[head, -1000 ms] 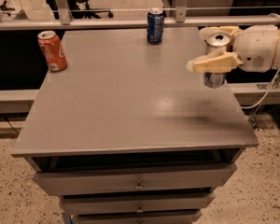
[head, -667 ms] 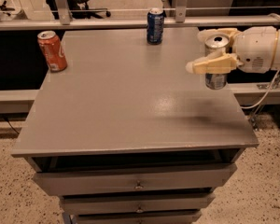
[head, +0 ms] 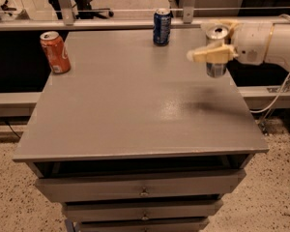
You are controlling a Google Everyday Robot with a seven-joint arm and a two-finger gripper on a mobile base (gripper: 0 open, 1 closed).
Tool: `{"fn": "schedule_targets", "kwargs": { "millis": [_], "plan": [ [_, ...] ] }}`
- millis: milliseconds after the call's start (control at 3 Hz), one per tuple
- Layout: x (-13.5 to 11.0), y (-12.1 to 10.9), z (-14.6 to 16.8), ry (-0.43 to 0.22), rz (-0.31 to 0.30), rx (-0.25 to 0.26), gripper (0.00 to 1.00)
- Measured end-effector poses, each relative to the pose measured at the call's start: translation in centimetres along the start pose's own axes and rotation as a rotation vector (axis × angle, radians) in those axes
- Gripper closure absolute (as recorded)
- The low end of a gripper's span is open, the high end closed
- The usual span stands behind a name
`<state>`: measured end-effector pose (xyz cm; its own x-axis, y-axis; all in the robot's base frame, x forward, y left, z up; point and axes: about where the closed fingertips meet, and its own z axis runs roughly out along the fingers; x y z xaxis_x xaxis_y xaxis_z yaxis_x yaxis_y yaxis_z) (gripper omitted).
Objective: Move redbull can near pepsi can
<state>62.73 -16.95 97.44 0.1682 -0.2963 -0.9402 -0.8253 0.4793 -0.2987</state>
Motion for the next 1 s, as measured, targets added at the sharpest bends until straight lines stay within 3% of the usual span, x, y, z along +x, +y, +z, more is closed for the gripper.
{"fn": "schedule_targets", "kwargs": {
  "millis": [333, 667, 1000],
  "plan": [
    [0.6, -7.6, 3.2, -0.055, -0.022, 0.065, 1.00],
    [0.4, -12.5, 5.5, -0.159, 0.029, 0.119, 1.00],
    [-0.6, -15.1, 7.9, -0.253, 0.086, 0.155, 1.00]
  ]
}}
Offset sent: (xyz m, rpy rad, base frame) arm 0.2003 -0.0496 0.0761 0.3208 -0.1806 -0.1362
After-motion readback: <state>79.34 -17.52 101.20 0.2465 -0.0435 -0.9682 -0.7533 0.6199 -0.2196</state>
